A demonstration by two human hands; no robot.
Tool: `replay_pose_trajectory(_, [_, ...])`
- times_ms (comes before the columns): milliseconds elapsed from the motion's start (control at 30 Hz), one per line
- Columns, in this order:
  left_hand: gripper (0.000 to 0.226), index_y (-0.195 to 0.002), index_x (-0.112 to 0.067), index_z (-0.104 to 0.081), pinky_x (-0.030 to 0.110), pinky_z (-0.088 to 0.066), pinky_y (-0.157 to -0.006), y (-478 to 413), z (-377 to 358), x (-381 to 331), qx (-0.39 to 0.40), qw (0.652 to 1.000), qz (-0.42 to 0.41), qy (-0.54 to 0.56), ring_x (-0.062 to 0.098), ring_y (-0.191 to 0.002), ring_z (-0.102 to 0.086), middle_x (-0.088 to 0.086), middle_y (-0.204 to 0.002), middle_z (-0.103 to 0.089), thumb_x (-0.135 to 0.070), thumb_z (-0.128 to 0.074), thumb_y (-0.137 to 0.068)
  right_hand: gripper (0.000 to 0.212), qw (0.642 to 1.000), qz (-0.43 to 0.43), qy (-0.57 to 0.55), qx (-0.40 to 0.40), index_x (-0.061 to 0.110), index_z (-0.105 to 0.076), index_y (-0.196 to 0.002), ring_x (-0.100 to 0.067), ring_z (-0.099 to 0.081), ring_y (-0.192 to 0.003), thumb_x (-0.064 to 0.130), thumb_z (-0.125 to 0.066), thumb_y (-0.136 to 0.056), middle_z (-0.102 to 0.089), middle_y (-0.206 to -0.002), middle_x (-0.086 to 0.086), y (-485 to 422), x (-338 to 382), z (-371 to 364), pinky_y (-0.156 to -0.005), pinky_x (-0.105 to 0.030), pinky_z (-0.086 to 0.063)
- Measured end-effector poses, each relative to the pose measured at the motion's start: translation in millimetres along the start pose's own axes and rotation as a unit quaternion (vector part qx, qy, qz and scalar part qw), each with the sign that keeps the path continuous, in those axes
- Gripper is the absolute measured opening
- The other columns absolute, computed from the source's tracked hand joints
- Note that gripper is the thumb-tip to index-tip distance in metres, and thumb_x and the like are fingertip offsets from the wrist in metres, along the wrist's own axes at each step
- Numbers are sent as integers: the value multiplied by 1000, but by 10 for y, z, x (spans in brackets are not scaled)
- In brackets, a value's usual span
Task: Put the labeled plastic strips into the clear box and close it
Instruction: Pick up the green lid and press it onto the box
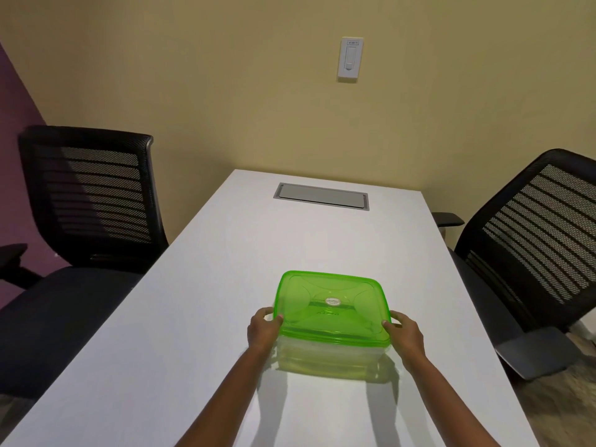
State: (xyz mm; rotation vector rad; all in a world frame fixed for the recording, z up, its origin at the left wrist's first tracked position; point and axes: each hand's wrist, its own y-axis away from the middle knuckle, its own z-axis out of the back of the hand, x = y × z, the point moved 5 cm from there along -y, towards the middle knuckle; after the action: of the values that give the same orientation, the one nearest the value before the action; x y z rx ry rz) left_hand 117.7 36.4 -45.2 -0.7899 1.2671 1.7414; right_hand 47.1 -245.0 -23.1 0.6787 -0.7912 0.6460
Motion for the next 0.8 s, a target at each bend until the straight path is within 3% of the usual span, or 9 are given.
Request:
replay_pose_trajectory(67, [38,-126,-7,-53,28,-52,-50,14,-20,34,30,999,21,30,28,-90,-55,26,-128,-58,-12,-60,-89,38,1000,-5,0,-4,4,-57,-127,-34,-58,-115,8,-59,-89,-63,-124,-23,26,-3,9,-95,-36,-45])
replay_pose_trajectory(100, [38,-126,-6,-53,25,-47,-44,0,-10,50,33,999,23,34,27,-87,-52,27,-128,-58,-11,-61,-89,38,1000,-9,-1,-4,4,-57,-127,-35,-58,-115,8,-59,-89,-63,-124,-23,49,-3,10,-95,-36,-45])
replay_pose_trajectory(233, [36,-123,2,-54,20,-43,-38,-71,70,76,15,998,24,53,24,-83,-47,32,-126,-58,-5,-62,-88,38,1000,-15,-7,5,5,-57,-125,-35,-60,-110,10,-61,-88,-66,-118,-25,120,-27,-25,-93,-36,-46])
replay_pose_trajectory(367, [32,-117,9,-58,12,-42,-28,-83,148,118,-16,998,25,60,22,-56,-49,26,-101,-65,5,-61,-85,37,1000,-14,-7,16,4,-57,-124,-36,-62,-108,10,-62,-88,-67,-115,-26,206,-33,-69,-92,-38,-47])
replay_pose_trajectory(433, [30,-114,9,-61,8,-39,-25,-73,175,139,-34,997,25,67,25,-59,-51,29,-105,-66,8,-62,-84,38,1000,-12,-4,19,4,-56,-124,-37,-61,-108,11,-62,-88,-66,-116,-26,228,-34,-89,-92,-39,-48])
replay_pose_trajectory(533, [30,-114,9,-61,11,-41,-27,-67,177,137,-35,997,26,71,21,-48,-46,19,-90,-60,7,-62,-84,38,1000,-6,-10,20,3,-57,-123,-39,-62,-106,10,-63,-87,-65,-116,-28,230,-36,-92,-96,-46,-49])
replay_pose_trajectory(633, [30,-115,10,-59,13,-44,-31,-76,177,134,-19,997,31,65,22,-51,-48,17,-89,-58,6,-60,-86,38,998,-30,-42,28,3,-56,-123,-37,-64,-96,11,-64,-87,-64,-115,-26,226,-107,-97,-96,-48,-50])
replay_pose_trajectory(733, [30,-116,10,-58,9,-42,-28,-100,180,148,-16,997,33,65,27,-71,-54,17,-92,-58,6,-60,-86,7,990,-72,-110,51,9,-60,-91,-27,-55,-67,13,-65,-88,-62,-85,-21,291,-233,-140,-75,-37,-47])
replay_pose_trajectory(800, [31,-117,10,-58,15,-47,-35,-119,175,145,-15,997,34,66,26,-67,-55,16,-93,-58,6,-60,-86,28,984,-97,-132,68,11,-54,-63,-25,-48,-64,13,-65,-88,-54,-71,-16,283,-343,-179,-69,-35,-38])
